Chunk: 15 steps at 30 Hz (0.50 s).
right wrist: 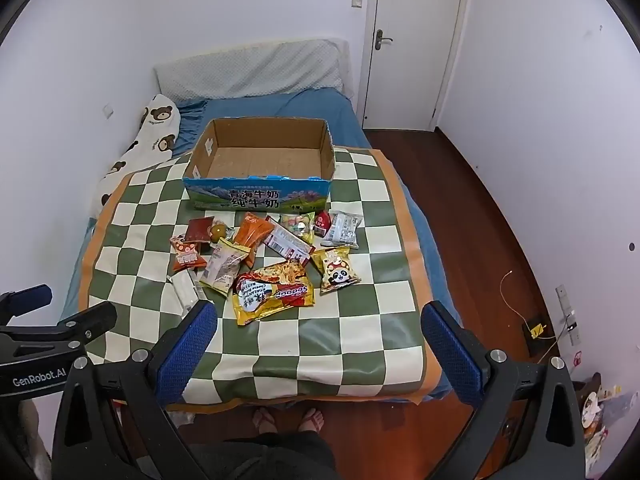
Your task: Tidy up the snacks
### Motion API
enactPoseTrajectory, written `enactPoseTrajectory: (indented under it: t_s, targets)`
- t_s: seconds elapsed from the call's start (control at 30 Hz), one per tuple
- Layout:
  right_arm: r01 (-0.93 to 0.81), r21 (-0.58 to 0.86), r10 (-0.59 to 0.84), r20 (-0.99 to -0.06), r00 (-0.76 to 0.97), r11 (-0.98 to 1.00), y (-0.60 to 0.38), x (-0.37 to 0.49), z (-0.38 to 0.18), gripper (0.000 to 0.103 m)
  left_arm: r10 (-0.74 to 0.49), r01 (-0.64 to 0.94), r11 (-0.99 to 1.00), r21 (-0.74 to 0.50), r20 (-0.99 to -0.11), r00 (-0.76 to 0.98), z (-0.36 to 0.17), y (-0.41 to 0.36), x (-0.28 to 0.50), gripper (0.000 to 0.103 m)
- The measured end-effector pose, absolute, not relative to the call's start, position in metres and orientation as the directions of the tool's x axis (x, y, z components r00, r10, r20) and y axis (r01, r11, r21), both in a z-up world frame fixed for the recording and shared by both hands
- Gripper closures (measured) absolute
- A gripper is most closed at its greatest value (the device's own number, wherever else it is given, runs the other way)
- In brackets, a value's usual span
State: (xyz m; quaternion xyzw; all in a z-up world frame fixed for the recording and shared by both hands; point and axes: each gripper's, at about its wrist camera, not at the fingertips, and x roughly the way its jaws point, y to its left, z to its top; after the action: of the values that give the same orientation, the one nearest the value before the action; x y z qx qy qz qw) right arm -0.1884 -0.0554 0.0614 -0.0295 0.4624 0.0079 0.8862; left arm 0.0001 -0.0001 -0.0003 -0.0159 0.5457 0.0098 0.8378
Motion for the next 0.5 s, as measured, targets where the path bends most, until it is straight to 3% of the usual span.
enactPoseTrajectory:
  t_s: [0.5]
  targets:
    - [-0.048, -0.015, 0.014, -0.823, 0.568, 0.999, -0.0593, -0.1895, 0.0617, 0.0, -0.004, -0.026, 1.0, -0.016, -0.913, 0.408, 0.0019, -0.0025, -0.0039, 0.0]
